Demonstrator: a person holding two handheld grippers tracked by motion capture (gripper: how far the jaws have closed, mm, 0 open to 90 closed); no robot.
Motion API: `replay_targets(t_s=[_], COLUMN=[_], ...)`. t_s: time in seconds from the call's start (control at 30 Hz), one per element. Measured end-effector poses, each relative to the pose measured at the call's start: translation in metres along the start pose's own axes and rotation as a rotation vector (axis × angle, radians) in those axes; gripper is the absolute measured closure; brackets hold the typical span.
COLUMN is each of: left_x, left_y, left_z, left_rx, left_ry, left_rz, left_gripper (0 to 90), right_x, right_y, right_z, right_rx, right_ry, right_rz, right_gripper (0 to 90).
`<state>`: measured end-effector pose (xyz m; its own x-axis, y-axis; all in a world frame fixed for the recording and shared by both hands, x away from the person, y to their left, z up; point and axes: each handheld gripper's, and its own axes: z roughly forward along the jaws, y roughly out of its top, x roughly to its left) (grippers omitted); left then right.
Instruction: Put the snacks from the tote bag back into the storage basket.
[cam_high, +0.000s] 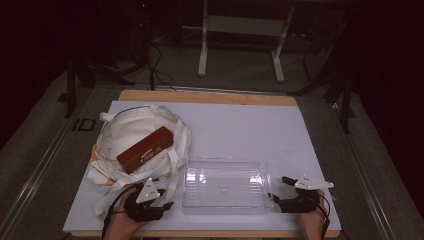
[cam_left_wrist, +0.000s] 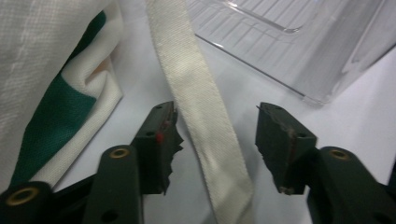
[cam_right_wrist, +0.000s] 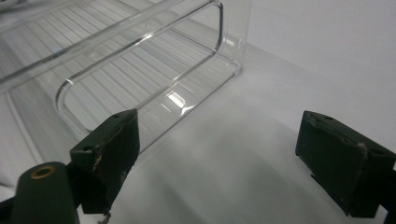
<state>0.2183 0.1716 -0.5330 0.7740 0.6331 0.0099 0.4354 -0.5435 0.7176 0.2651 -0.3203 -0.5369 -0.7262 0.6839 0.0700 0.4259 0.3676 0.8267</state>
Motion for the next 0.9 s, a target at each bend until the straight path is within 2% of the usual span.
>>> replay_targets(t_s=[0.3,0.43,0.67,0.9], left_x=[-0.002,-0.001,0.004,0.005], left_y=[0.008,0.011,0.014,0.022], left_z=[-0.006,-0.008,-0.012,-0.016], left_rx=[0.01,0.026,0.036,0.027], left_ry=[0.002,0.011,0.013,0.013], left_rz=[0.021,0.043,0.046,0.055], left_gripper=[49.2,49.2,49.2,48.3], right_x=[0.0,-0.001,-0.001,-0.001], right_y=[0.0,0.0,0.0,-0.001], right_z=[0.0,0.0,0.0,-0.001], right_rx=[-0.004,-0.004,-0.003,-0.017], right_ry=[0.009,0.01,0.012,0.017], right_rz=[-0.002,-0.001,-0.001,-0.006], right_gripper=[13.5,13.5,13.5,13.6])
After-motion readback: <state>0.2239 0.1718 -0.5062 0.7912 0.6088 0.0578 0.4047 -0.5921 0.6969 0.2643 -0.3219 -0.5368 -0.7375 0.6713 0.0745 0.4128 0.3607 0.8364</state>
